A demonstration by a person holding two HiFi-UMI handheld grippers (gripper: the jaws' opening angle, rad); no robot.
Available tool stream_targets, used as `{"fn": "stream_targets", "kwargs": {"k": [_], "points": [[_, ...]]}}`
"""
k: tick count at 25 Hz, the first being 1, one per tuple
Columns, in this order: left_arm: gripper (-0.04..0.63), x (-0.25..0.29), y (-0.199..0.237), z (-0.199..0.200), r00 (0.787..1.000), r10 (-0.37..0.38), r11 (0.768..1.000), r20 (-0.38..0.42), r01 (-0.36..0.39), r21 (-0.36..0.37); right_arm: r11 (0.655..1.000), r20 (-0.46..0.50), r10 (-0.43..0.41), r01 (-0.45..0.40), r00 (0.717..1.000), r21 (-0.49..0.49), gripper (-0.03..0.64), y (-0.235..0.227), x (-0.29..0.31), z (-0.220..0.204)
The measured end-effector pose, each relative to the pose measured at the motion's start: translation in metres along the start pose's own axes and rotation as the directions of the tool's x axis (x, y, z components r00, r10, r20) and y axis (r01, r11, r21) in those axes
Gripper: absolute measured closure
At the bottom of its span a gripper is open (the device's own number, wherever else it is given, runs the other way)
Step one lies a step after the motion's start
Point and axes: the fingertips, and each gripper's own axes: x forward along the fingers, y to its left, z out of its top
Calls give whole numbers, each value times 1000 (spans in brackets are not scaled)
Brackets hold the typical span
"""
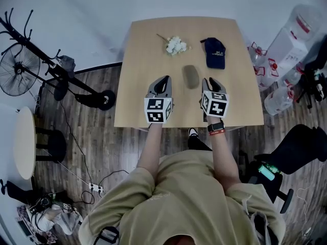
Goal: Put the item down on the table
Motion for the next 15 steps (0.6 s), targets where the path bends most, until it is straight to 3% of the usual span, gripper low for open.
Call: {"fn": "stream_targets", "kwargs": {"k": [15], "points": [[572,3,12,26,998,15,1000,56,-16,8,998,160,1,9,987,-61,563,13,-7,46]]}}
